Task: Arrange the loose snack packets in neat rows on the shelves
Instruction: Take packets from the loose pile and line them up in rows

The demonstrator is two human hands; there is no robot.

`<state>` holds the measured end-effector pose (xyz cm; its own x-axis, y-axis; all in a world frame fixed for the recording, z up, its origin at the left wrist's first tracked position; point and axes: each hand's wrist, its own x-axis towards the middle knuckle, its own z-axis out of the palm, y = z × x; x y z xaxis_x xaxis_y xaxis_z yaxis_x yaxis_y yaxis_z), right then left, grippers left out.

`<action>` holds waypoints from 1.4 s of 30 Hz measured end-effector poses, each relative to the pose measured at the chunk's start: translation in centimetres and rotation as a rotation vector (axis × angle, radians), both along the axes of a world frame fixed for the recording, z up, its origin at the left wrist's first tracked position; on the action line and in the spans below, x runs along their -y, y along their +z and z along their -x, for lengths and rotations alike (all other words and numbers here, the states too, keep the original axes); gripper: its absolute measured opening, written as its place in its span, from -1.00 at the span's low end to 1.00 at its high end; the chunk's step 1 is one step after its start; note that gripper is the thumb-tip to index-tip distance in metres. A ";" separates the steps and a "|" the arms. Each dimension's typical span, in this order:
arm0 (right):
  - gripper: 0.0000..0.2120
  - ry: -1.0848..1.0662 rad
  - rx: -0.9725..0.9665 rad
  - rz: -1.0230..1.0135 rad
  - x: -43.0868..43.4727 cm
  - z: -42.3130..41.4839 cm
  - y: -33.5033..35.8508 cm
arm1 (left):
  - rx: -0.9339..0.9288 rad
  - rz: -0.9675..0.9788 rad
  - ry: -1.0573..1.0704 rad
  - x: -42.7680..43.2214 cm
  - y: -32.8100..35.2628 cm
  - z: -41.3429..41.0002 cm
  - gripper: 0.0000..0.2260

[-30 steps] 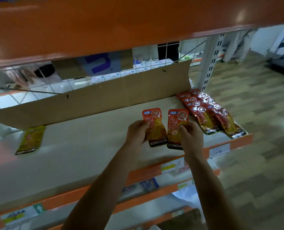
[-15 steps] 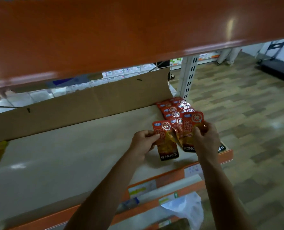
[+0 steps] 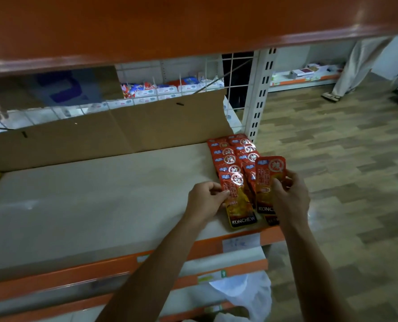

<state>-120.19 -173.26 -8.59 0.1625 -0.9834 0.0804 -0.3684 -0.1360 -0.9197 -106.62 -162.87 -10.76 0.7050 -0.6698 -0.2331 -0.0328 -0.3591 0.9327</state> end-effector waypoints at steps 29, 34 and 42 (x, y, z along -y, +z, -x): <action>-0.68 0.231 0.115 -0.043 0.2 -1.7 -0.1 | 0.430 -0.165 0.017 -0.2 0.9 0.7 -0.81; -0.70 0.291 0.125 -0.039 -1.0 -3.8 -0.2 | 0.100 0.138 0.027 0.0 1.9 0.6 -0.73; -0.66 0.456 -0.025 0.039 -1.8 -6.9 0.3 | 0.139 0.268 0.036 -0.3 0.7 -1.2 -0.34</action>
<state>-113.32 -171.41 -8.26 0.5807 -0.8071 0.1066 -0.2849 -0.3242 -0.9021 -105.38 -162.54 -10.08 0.7425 -0.6681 0.0485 -0.1581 -0.1044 0.9819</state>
